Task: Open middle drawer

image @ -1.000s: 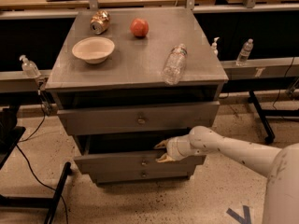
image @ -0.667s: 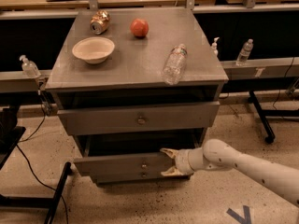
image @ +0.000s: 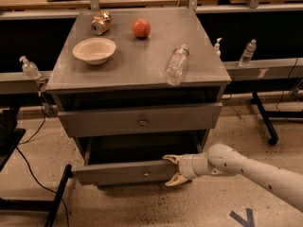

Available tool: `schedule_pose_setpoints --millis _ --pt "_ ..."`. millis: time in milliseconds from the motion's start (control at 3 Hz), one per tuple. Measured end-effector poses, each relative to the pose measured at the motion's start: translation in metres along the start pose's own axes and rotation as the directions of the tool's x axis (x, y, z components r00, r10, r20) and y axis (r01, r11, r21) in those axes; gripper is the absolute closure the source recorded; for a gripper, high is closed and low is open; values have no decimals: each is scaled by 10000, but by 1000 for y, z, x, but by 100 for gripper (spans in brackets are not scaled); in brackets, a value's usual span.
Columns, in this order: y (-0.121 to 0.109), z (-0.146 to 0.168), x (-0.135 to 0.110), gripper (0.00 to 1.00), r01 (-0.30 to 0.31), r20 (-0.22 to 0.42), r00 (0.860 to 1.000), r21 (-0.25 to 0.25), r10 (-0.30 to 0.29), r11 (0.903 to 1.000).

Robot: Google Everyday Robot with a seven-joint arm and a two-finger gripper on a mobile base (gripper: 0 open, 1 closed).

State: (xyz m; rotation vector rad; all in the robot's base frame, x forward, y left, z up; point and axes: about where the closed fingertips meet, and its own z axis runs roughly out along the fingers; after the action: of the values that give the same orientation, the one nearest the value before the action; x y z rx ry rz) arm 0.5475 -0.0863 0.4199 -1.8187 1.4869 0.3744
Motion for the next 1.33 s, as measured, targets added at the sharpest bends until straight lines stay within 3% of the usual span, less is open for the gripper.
schedule_pose_setpoints --millis 333,667,1333 --pt "22 -9 -2 42 -360 70 9993 -28 361 9993" --pt "23 -9 -2 34 -373 73 9993 -29 373 9993" --pt "34 -15 -16 36 -310 56 9995 -50 311 9995"
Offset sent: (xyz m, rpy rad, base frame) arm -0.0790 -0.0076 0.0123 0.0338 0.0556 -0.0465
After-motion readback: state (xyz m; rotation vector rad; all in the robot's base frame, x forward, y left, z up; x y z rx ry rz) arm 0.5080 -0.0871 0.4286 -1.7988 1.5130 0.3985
